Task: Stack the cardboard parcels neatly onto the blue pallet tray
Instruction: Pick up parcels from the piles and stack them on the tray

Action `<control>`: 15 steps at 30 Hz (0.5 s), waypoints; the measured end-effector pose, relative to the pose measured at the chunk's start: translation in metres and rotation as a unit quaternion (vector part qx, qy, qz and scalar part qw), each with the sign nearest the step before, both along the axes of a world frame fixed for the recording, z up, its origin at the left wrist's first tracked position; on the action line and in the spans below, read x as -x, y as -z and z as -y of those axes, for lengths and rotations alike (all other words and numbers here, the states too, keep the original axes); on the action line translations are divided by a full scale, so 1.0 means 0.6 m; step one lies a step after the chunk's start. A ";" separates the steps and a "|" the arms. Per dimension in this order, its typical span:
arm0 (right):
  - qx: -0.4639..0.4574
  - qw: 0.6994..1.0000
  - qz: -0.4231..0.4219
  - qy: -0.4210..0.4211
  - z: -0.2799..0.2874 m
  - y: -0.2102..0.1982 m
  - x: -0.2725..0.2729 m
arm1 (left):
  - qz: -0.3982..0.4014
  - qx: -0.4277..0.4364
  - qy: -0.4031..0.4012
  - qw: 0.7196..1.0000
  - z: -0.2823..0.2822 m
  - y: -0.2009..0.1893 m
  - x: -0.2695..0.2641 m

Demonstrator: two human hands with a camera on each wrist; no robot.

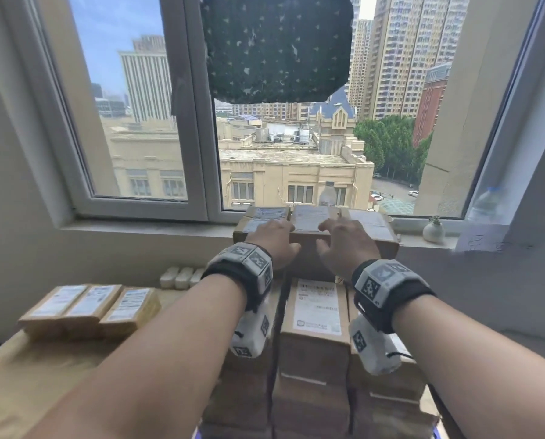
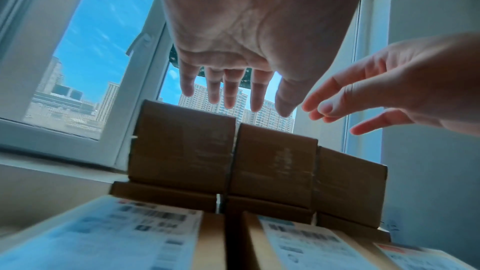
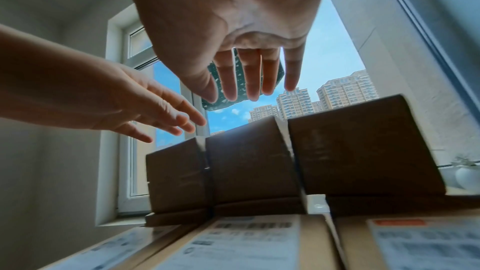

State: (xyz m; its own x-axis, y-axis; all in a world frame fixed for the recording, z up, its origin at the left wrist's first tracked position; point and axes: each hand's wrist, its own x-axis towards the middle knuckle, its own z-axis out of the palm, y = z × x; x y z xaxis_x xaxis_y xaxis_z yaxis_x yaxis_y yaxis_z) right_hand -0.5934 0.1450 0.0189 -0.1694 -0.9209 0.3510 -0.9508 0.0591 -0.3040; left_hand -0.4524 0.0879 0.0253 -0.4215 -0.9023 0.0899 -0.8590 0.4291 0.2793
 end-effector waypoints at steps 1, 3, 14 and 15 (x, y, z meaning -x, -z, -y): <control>0.003 1.000 0.002 -0.008 0.000 -0.001 -0.015 | -0.001 0.004 -0.010 1.000 -0.002 0.001 -0.016; 0.007 1.000 0.001 -0.022 0.001 -0.003 -0.046 | -0.012 0.012 -0.026 1.000 -0.007 0.001 -0.050; -0.019 0.995 -0.016 -0.100 0.040 0.009 -0.270 | -0.015 -0.008 -0.110 0.994 -0.010 0.019 -0.282; -0.025 0.994 -0.014 -0.103 0.044 0.014 -0.295 | -0.015 -0.010 -0.117 0.993 -0.008 0.023 -0.307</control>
State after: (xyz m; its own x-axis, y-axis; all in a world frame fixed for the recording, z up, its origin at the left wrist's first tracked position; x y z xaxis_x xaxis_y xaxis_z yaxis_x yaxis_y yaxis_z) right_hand -0.4163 0.1187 0.0103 0.0344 -0.9518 0.3049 -0.9524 -0.1237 -0.2785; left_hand -0.2680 0.0928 0.0117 -0.1968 -0.9771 0.0807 -0.9255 0.2123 0.3135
